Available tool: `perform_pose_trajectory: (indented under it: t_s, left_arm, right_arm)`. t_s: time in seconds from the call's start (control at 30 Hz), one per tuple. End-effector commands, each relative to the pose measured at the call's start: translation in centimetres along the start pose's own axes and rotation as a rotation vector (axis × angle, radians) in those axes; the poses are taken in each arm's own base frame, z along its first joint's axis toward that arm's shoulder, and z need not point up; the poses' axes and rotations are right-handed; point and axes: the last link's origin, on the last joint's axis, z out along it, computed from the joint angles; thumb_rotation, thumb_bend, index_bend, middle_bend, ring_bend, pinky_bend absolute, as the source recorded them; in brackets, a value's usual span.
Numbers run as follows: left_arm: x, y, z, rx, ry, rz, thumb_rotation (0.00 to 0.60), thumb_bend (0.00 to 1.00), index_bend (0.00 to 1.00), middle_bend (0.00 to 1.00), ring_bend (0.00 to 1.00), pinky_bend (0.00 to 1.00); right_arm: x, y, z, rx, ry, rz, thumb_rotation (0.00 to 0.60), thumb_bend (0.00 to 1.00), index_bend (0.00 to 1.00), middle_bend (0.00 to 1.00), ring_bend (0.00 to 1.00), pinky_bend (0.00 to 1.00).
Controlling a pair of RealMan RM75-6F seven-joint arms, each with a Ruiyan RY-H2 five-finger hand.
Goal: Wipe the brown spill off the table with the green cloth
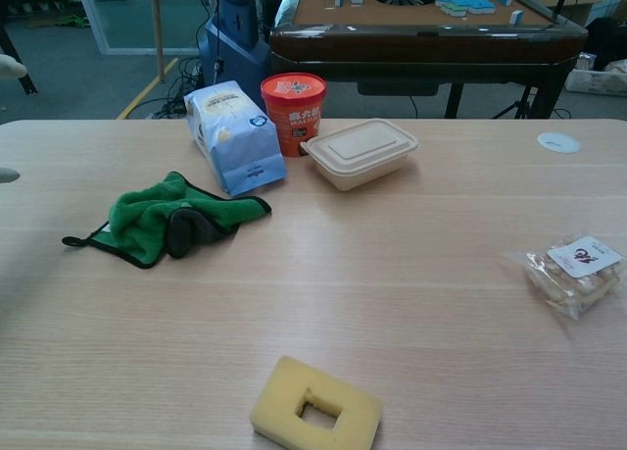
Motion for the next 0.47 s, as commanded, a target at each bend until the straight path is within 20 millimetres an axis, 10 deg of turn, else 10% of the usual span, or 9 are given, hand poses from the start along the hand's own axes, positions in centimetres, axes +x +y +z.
perform_pose_trajectory:
  t_s: [0.03, 0.47]
  left_arm:
    - [0.6, -1.4, -4.4, 0.044, 0.014, 0.014, 0.600, 0.02, 0.00, 0.00, 0.03, 0.22]
    - [1.1, -2.6, -12.3, 0.116, 0.059, 0.014, 0.600, 0.02, 0.00, 0.00, 0.04, 0.22]
  right_arm:
    - [-0.2, -0.3, 0.5, 0.022, -0.004, 0.006, 0.600, 0.37, 0.29, 0.30, 0.20, 0.27]
    - [-1.2, -1.3, 1.6, 0.124, -0.007, 0.013, 0.600, 0.37, 0.32, 0.32, 0.21, 0.27]
